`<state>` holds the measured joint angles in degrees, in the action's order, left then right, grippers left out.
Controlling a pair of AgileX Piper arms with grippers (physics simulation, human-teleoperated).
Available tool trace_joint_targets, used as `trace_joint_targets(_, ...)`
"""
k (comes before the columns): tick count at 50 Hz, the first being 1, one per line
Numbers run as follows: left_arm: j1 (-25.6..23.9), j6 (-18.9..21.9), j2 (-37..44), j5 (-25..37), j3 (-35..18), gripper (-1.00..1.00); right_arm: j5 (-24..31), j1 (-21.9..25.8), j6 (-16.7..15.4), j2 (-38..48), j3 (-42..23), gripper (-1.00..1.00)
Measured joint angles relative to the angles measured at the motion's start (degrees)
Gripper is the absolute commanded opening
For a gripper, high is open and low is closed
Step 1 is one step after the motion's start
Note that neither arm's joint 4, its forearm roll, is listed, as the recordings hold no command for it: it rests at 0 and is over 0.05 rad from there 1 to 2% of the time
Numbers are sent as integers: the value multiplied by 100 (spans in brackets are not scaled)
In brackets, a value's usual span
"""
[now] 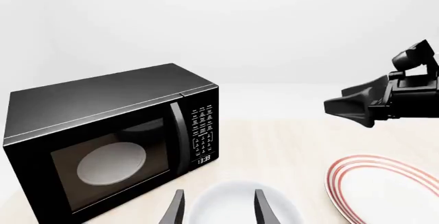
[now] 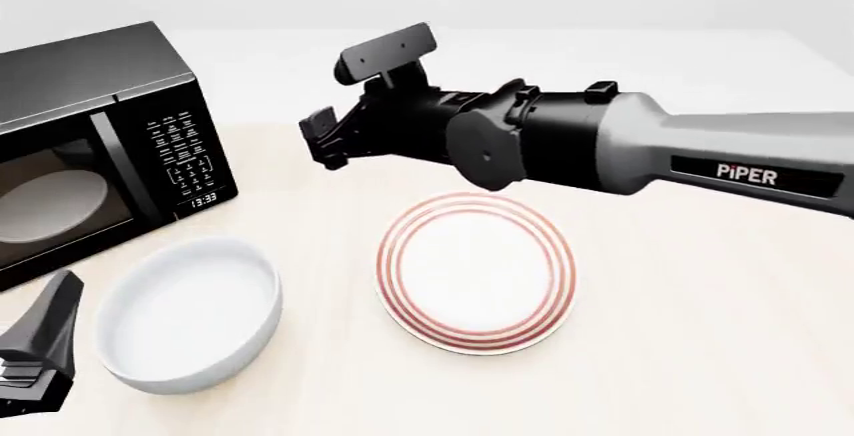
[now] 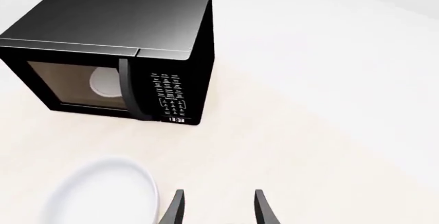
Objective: Put the white bowl to the right of the plate.
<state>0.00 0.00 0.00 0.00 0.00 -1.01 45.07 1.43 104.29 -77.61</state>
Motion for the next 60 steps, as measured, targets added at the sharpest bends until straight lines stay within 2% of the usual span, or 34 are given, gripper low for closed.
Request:
trace_joint_targets(40, 0, 0, 0, 0, 0, 100, 365, 656, 274, 912, -567, 100)
trace_joint_targets(60, 0, 0, 0, 0, 0, 100, 640, 1077, 558, 1584, -891, 100)
